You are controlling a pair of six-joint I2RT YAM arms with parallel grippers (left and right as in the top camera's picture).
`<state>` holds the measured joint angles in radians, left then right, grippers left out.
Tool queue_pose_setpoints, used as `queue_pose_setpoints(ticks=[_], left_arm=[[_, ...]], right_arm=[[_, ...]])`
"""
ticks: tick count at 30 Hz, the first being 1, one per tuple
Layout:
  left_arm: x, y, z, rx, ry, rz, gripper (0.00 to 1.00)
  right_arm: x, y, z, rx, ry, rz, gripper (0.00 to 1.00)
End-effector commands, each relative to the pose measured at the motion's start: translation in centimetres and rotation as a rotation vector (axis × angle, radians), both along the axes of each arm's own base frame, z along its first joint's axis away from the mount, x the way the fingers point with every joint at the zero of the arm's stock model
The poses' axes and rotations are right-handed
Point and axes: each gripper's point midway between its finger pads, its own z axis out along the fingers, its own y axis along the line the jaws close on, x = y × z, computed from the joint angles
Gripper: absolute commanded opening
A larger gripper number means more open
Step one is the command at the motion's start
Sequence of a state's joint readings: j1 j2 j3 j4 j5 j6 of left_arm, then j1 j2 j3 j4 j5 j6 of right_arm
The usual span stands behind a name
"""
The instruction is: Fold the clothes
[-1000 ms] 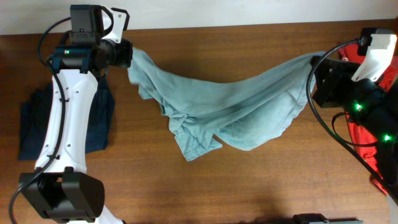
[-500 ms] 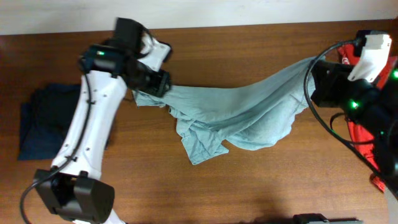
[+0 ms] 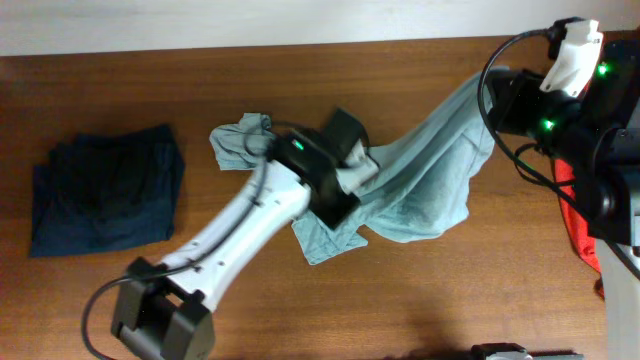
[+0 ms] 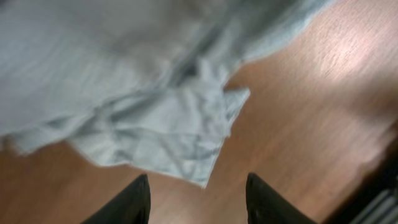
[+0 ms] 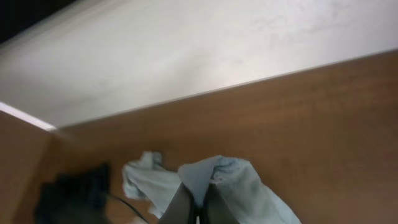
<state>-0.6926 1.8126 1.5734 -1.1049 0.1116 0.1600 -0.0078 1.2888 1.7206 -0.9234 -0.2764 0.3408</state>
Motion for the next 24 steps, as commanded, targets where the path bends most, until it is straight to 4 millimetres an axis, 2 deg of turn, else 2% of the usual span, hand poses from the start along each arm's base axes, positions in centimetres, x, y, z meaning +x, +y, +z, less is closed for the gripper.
queue_pose_setpoints(ticks=[1, 7, 13, 21, 24], left_arm=[[-1.3, -0.6, -3.4, 0.099, -0.059, 0.015, 0.48], [-0.3, -0.9, -4.0, 0.170, -0.217, 0.090, 0.48], [0.5, -1.8, -4.1, 0.102, -0.235, 0.207, 0.49], [1.1, -2.5, -3.8, 0.026, -0.226, 0.374, 0.49], [0.8, -2.7, -3.9, 0.020, -0.218, 0.388, 0.49]], right_arm=[[-0.6, 0.4, 3.3, 0.085, -0.090, -0.003, 0.04], [-1.2, 1.8, 5.1, 0.146, -0.140, 0.064, 0.04], [-1.7, 2.7, 6.3, 0.197, -0.170, 0.110, 0.04], [-3.0, 4.0, 9.8, 0.336, -0.236, 0.163, 0.04], [-3.4, 4.0, 10.4, 0.344, -0.252, 0.161, 0.04]])
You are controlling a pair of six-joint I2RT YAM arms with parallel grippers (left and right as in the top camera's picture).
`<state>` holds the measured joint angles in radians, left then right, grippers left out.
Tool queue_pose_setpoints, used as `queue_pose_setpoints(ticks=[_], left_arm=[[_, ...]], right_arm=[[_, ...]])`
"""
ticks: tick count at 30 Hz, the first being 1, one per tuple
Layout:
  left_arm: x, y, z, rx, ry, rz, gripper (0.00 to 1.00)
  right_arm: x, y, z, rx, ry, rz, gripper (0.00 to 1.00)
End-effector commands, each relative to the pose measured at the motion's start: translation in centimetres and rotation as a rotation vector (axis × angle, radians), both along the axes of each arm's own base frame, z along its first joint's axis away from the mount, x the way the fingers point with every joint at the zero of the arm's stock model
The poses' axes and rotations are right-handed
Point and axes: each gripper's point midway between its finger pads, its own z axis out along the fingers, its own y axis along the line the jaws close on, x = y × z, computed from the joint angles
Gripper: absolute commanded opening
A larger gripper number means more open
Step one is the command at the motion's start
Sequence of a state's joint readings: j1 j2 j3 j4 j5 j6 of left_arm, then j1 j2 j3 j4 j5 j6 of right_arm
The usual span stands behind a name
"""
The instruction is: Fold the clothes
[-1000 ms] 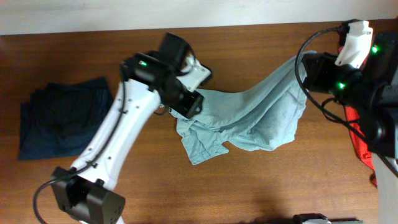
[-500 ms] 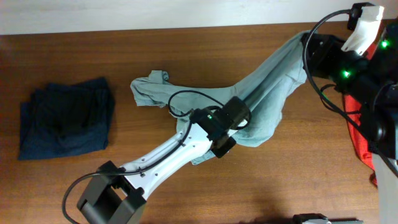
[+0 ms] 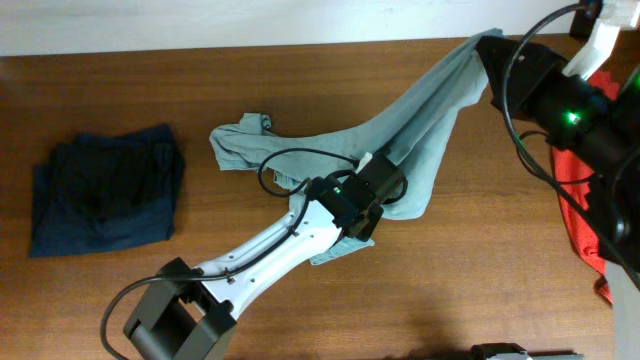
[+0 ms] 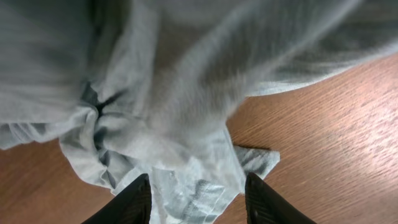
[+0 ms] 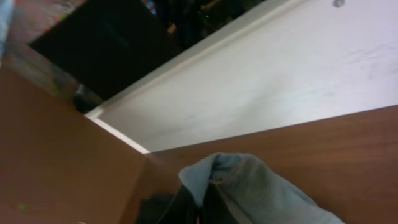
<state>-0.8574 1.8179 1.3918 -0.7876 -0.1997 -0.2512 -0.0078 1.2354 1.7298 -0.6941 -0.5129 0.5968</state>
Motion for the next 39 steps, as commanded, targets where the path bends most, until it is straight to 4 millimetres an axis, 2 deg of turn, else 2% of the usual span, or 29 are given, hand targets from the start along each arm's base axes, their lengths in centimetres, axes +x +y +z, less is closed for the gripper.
queue_pose_setpoints(ticks=[1, 5, 11, 12, 13, 16, 19, 20, 24, 25, 27, 34, 39], left_arm=[[-0.3, 0.1, -0.3, -0.017, 0.009, 0.081, 0.49], [-0.4, -0.4, -0.2, -0.055, 0.007, 0.142, 0.49], [0.6, -0.7, 0.3, -0.104, -0.027, 0.229, 0.50], [0.6, -0.7, 0.3, -0.115, -0.023, 0.253, 0.53], [0.6, -0.7, 0.3, -0.123, -0.021, 0.270, 0.61], [0.8, -1.3, 0.5, -0.168, -0.020, 0.297, 0.99], [1.2, -2.1, 0.9, -0.207, -0.033, 0.295, 0.99], [1.5, -2.0, 1.0, -0.204, -0.047, 0.300, 0.98], [2.7, -1.8, 1.0, -0.192, -0.111, 0.324, 0.77], [3.0, -1.8, 0.7, -0.185, -0.123, 0.330, 0.76], [3.4, -1.6, 0.1, -0.163, -0.138, 0.339, 0.66], [4.8, -0.1, -3.3, -0.034, -0.202, 0.380, 0.58], [4.8, 0.7, -3.2, 0.007, -0.216, 0.388, 0.41]], right_arm=[[-1.8, 0.2, 2.7, 0.049, -0.056, 0.013, 0.04], [-1.8, 0.2, 2.7, 0.103, -0.025, 0.005, 0.04], [-1.9, 0.3, 2.9, 0.106, -0.029, 0.009, 0.04], [-1.9, 0.3, 2.9, 0.106, -0.029, 0.009, 0.04], [-1.9, 0.3, 2.9, 0.106, -0.029, 0.009, 0.04], [-1.9, 0.3, 2.9, 0.106, -0.029, 0.009, 0.04], [-1.9, 0.3, 2.9, 0.106, -0.030, 0.009, 0.04], [-1.9, 0.3, 2.9, 0.106, -0.030, 0.009, 0.04], [-1.9, 0.3, 2.9, 0.106, -0.031, 0.010, 0.04], [-2.0, 0.4, 3.0, 0.106, -0.035, 0.015, 0.04], [-2.1, 0.6, 3.3, 0.107, -0.047, 0.026, 0.04], [-2.8, 0.8, 4.1, 0.108, -0.076, 0.041, 0.04], [-2.9, 0.6, 4.1, 0.103, -0.080, 0.033, 0.04]])
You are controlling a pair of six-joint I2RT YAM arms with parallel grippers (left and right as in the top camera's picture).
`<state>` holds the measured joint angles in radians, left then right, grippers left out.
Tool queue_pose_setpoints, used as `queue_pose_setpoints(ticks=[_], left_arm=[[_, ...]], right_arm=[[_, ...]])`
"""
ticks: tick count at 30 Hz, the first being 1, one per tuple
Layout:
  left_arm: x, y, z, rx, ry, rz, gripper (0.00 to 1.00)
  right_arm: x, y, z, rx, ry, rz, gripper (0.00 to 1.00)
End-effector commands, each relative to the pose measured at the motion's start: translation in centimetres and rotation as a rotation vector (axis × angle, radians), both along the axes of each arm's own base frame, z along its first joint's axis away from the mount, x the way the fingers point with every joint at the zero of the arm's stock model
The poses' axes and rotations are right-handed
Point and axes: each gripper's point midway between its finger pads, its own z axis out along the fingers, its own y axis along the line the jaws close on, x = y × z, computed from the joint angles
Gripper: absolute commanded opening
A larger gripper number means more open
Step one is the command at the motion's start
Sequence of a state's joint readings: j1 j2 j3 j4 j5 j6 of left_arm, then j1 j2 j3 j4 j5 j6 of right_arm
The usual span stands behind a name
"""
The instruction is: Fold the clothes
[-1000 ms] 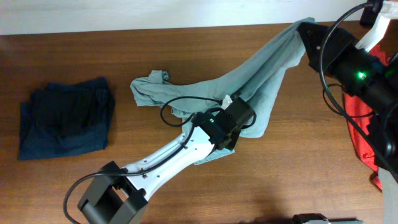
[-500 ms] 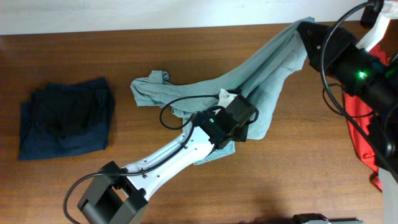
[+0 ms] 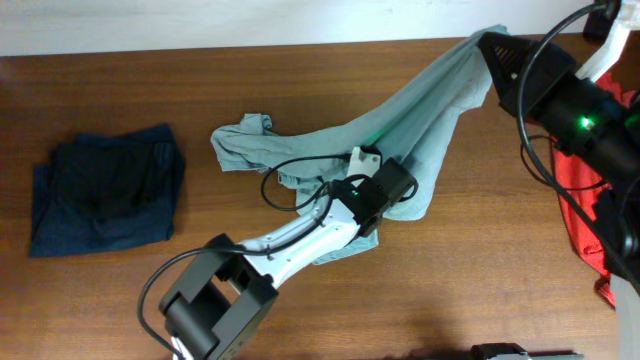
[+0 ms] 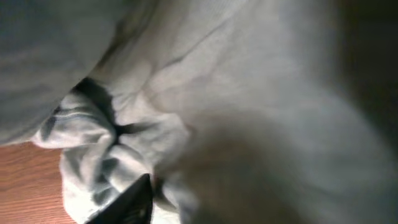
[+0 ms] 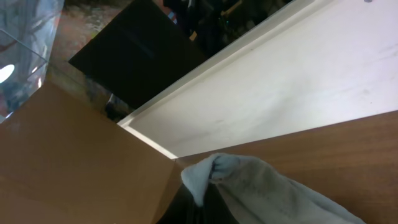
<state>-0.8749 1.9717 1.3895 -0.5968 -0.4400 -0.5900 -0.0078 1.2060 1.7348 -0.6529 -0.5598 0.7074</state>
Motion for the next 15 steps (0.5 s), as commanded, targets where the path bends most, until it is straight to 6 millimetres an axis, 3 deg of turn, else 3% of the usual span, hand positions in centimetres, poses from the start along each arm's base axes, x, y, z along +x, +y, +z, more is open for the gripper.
queue_pose_setpoints(ticks=[1, 5, 8, 11, 15], left_arm=[[0.2, 1.2, 0.6, 0.055, -0.034, 0.024, 0.38], [-0.8, 2.4, 2.3, 0.079, -0.014, 0.023, 0.20], [-1.6, 3.4, 3.8, 0.092, -0.004, 0.023, 0.12], [-2.6, 4.6, 5.5, 0.106, 0.008, 0.021, 0.10], [-3.6, 8.7, 10.5, 0.160, -0.052, 0.054, 0.05]], right_arm=[[-1.5, -0.1, 2.0, 0.002, -0.057, -0.004, 0.04], [-1.0, -0.9, 1.4, -0.025, -0.047, -0.051, 0.04], [-0.7, -1.5, 1.1, -0.039, -0.037, -0.090, 0.04], [-0.4, -2.4, 0.4, -0.080, -0.024, -0.143, 0.05], [0.3, -4.3, -1.9, -0.157, 0.047, -0.244, 0.05]])
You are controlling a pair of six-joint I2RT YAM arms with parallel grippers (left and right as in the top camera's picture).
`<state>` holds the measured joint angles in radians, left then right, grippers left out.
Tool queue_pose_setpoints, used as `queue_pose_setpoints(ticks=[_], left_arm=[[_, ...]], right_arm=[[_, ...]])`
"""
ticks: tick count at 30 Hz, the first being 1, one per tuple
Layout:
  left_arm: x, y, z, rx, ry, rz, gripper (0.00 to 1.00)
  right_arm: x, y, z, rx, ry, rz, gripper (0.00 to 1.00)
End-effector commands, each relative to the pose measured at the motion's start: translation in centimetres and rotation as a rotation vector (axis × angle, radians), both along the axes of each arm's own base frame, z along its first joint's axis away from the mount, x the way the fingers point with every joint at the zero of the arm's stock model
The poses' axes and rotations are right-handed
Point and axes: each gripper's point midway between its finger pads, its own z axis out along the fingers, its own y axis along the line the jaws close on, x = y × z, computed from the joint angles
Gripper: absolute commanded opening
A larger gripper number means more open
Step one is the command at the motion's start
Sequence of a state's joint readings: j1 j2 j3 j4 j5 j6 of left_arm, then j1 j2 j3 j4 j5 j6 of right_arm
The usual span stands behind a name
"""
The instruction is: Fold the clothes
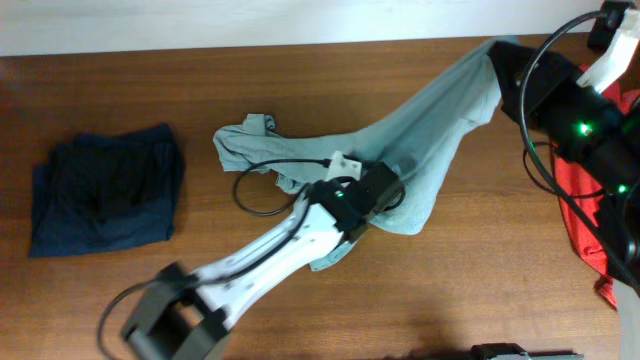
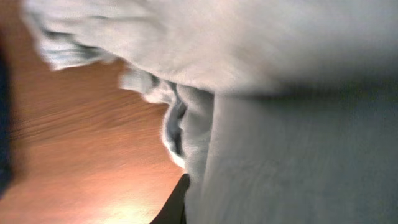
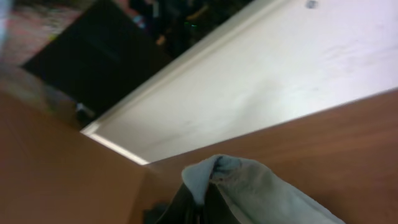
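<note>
A light blue-grey garment (image 1: 430, 120) stretches from a crumpled end (image 1: 243, 143) at the table's middle up to the back right. My right gripper (image 1: 497, 55) is shut on its raised end, which shows as a pinched fold (image 3: 214, 171) over the dark fingers (image 3: 186, 202). My left gripper (image 1: 372, 192) is buried in the garment's lower hanging part. In the left wrist view cloth (image 2: 286, 124) fills the frame and one dark finger (image 2: 177, 208) lies tight against it near the centre, so the jaws look shut on the cloth.
A dark navy folded garment (image 1: 105, 188) lies at the far left of the wooden table (image 1: 480, 290). A red garment (image 1: 580, 225) hangs at the right edge beside the right arm. A white wall (image 3: 261, 81) runs along the table's back edge.
My left gripper's visible finger now sits near the centre of its view, closed against the cloth, and the gripper has shifted slightly left. The right gripper still holds the raised end, a little lower.
My left gripper was open over the garment's middle while the right held one end at the back right. Then the right had raised that end further back and the left was at the lower hem. Then the left was pressed into the cloth, and now it grips it.
</note>
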<state>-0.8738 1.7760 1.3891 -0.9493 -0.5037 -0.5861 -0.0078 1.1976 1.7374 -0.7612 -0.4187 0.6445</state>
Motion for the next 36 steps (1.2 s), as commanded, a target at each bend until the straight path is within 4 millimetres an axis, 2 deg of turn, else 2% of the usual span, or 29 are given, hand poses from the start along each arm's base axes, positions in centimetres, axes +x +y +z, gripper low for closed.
queue_pose_setpoints(ticks=[1, 6, 8, 9, 13, 18, 22, 26, 30, 34, 36], left_arm=[[0.1, 3.4, 6.0, 0.007, -0.129, 0.042, 0.05], [-0.3, 9.6, 12.0, 0.028, -0.263, 0.153, 0.06], [-0.6, 13.4, 15.2, 0.019, -0.341, 0.228, 0.07], [-0.8, 14.7, 16.2, 0.008, -0.365, 0.247, 0.07], [-1.7, 20.0, 20.2, -0.042, -0.475, 0.357, 0.07], [-2.3, 23.0, 23.2, -0.046, -0.567, 0.372, 0.07], [-2.1, 23.8, 24.7, -0.046, -0.622, 0.377, 0.07], [-1.4, 23.5, 25.9, -0.017, -0.660, 0.320, 0.07], [-1.1, 23.2, 29.1, -0.007, -0.732, 0.265, 0.07], [-1.9, 23.4, 33.6, -0.009, -0.818, 0.226, 0.07], [-2.9, 23.4, 36.7, -0.035, -0.873, 0.191, 0.07]], right_arm=[[0.1, -2.5, -0.2, -0.100, -0.002, -0.130, 0.05], [0.4, -5.2, -4.7, -0.243, 0.159, -0.245, 0.05], [0.1, -7.1, -7.6, -0.332, 0.278, -0.318, 0.05], [-0.2, -7.9, -8.8, -0.358, 0.333, -0.350, 0.05], [-0.4, -8.9, -12.3, -0.428, 0.482, -0.368, 0.05], [0.3, -8.9, -15.4, -0.458, 0.602, -0.336, 0.05], [1.1, -8.9, -16.8, -0.467, 0.648, -0.326, 0.04], [1.1, -8.9, -16.1, -0.486, 0.615, -0.320, 0.04], [-0.2, -9.4, -13.3, -0.507, 0.531, -0.348, 0.04], [-2.6, -10.2, -8.7, -0.504, 0.402, -0.426, 0.04], [-4.7, -10.7, -5.6, -0.494, 0.310, -0.476, 0.04]])
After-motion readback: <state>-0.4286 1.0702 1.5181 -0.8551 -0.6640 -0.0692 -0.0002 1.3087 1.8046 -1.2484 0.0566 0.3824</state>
